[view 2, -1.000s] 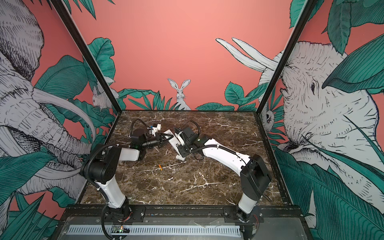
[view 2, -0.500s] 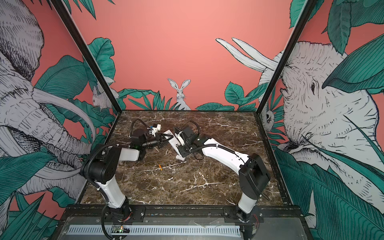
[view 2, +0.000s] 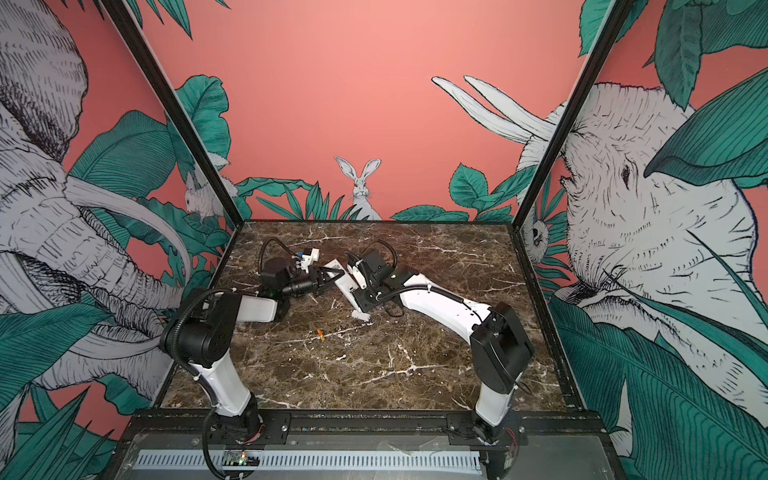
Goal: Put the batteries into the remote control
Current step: 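Press the battery down into the compartment with the right gripper, then open the right gripper and lift it off the seated battery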
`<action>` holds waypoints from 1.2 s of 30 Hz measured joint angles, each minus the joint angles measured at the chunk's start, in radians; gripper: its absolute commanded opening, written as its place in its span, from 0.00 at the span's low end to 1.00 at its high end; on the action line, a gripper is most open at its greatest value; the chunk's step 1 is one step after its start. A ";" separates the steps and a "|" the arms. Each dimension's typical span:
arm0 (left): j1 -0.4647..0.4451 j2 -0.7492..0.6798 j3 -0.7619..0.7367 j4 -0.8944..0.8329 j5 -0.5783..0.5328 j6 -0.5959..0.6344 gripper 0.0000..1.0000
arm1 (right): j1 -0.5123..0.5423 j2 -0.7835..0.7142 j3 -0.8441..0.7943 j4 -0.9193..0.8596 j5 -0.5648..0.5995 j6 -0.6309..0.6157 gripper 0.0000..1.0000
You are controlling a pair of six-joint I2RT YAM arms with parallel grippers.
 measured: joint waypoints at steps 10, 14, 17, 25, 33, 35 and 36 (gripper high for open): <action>0.003 0.000 -0.007 0.000 -0.011 0.002 0.00 | -0.008 0.022 0.014 0.000 -0.015 -0.004 0.11; 0.005 0.000 -0.014 -0.001 -0.023 0.003 0.00 | -0.013 0.036 0.021 0.003 -0.027 -0.007 0.11; 0.007 0.000 -0.015 -0.002 -0.029 0.005 0.00 | -0.016 0.045 0.027 0.005 -0.035 -0.008 0.10; 0.009 0.000 -0.015 -0.015 -0.037 0.006 0.00 | -0.026 0.059 0.034 0.008 -0.059 -0.010 0.10; 0.016 0.000 -0.015 -0.022 -0.045 0.006 0.00 | -0.032 0.087 0.063 0.010 -0.078 -0.015 0.11; 0.014 -0.002 -0.016 -0.026 -0.045 0.008 0.00 | -0.034 0.095 0.068 0.018 -0.083 -0.015 0.11; 0.015 -0.002 -0.016 -0.032 -0.045 0.008 0.00 | -0.035 0.098 0.069 0.022 -0.086 -0.015 0.11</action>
